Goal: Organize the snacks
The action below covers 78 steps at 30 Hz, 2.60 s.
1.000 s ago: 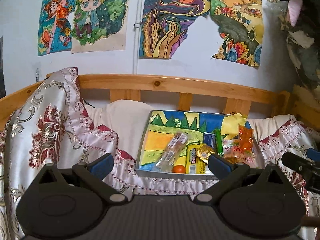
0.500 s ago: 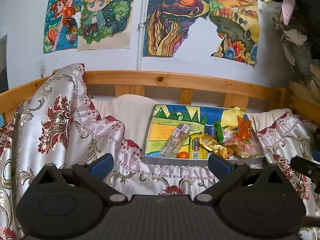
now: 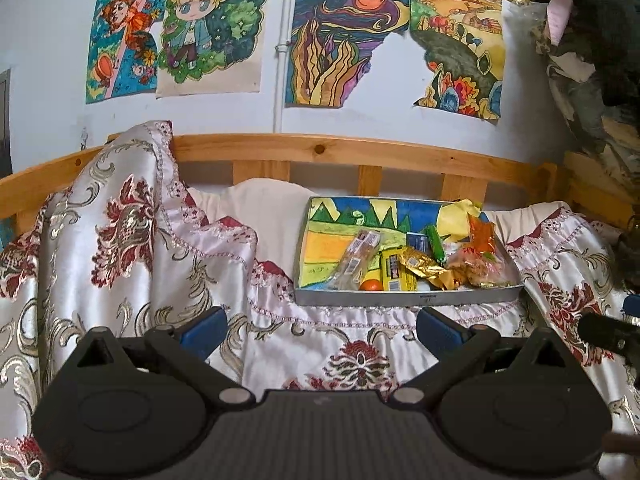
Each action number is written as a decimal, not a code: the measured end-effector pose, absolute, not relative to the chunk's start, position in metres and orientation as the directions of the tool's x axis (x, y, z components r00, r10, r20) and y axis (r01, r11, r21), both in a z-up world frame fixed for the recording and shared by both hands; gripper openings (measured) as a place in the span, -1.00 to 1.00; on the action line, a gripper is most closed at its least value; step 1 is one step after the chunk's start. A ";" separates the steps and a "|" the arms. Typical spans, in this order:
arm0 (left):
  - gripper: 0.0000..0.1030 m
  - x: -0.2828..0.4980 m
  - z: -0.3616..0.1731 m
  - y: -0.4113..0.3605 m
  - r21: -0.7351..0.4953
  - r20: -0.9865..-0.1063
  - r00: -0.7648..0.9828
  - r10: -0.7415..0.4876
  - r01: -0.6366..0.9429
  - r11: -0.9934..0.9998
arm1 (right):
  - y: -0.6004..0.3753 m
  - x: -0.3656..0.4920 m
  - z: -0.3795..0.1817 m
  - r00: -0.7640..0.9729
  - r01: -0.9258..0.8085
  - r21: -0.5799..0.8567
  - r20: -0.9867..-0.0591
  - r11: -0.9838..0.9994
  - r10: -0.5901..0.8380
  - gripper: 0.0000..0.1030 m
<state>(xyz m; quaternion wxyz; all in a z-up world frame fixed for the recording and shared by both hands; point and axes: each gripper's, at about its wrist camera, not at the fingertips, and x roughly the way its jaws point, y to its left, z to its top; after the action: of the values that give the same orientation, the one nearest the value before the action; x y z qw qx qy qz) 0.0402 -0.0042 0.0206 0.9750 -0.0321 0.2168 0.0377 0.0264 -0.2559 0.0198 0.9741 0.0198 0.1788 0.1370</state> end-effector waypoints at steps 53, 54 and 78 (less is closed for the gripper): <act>0.99 0.015 -0.012 -0.004 -0.078 -0.421 0.907 0.027 -0.066 0.995 | -0.240 0.021 -0.011 0.909 -0.192 0.135 -0.350 0.972 0.228 0.99; 0.99 0.015 -0.012 -0.004 -0.077 -0.422 0.906 0.028 -0.067 0.995 | -0.240 0.021 -0.011 0.908 -0.193 0.133 -0.351 0.972 0.228 0.99; 0.99 0.016 -0.012 -0.001 -0.087 -0.433 0.901 0.036 -0.081 0.993 | -0.238 0.022 -0.015 0.905 -0.194 0.115 -0.363 0.974 0.223 0.99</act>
<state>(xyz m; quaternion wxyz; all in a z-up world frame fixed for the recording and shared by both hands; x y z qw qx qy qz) 0.0157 -0.0008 -0.0124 0.9735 -0.0513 0.2208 0.0299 0.0222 -0.2378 -0.0148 0.9751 0.0384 0.1904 0.1067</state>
